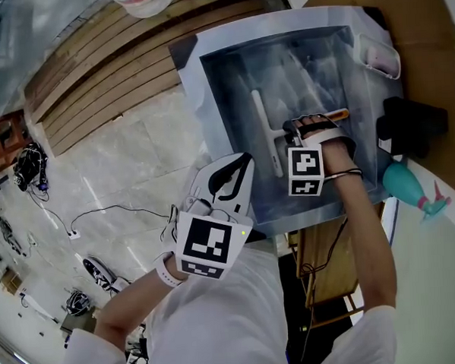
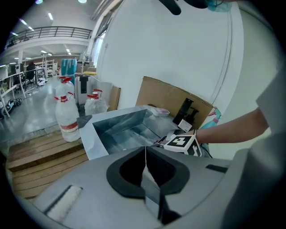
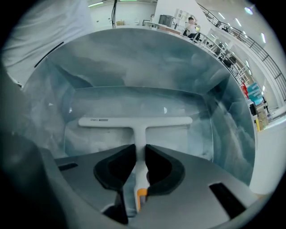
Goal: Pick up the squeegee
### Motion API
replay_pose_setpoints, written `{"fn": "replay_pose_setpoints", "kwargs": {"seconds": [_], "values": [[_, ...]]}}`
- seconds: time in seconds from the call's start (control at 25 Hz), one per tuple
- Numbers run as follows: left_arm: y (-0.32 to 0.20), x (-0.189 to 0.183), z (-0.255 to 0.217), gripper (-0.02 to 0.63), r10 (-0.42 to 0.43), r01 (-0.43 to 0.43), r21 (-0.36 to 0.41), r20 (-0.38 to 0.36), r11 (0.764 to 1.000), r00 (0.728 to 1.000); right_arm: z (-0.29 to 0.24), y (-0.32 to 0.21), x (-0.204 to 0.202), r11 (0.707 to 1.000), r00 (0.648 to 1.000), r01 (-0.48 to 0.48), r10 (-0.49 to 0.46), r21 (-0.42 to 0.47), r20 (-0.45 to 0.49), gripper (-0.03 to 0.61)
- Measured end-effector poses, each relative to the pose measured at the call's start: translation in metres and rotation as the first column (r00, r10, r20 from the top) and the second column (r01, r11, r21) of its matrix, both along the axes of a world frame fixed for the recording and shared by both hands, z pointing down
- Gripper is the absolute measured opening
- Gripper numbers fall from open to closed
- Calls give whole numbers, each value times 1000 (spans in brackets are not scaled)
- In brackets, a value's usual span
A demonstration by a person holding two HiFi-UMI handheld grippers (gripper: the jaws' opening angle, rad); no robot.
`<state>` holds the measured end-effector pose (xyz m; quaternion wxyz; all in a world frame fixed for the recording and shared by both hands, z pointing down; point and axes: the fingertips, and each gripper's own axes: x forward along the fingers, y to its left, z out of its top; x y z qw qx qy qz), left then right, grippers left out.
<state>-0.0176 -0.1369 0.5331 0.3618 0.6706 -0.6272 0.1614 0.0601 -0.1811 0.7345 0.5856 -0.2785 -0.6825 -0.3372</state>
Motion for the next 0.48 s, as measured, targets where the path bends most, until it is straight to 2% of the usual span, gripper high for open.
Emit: {"fn": "replay_pose_setpoints", "kwargs": {"seconds": [0.2, 0.36, 0.48], "values": [[5, -4, -4, 11, 1, -1, 6, 9, 1000, 1000, -3, 1, -1, 1000, 1000, -27, 27, -13, -1, 58], [9, -7, -10, 11, 9, -10, 16, 18, 1000, 1000, -16, 0, -7, 988, 988, -151, 152, -31, 39, 58], [11, -10, -19, 11, 16, -16, 28, 22, 999, 1000, -33, -2, -14, 962, 959, -267, 271, -51, 83, 58]]}}
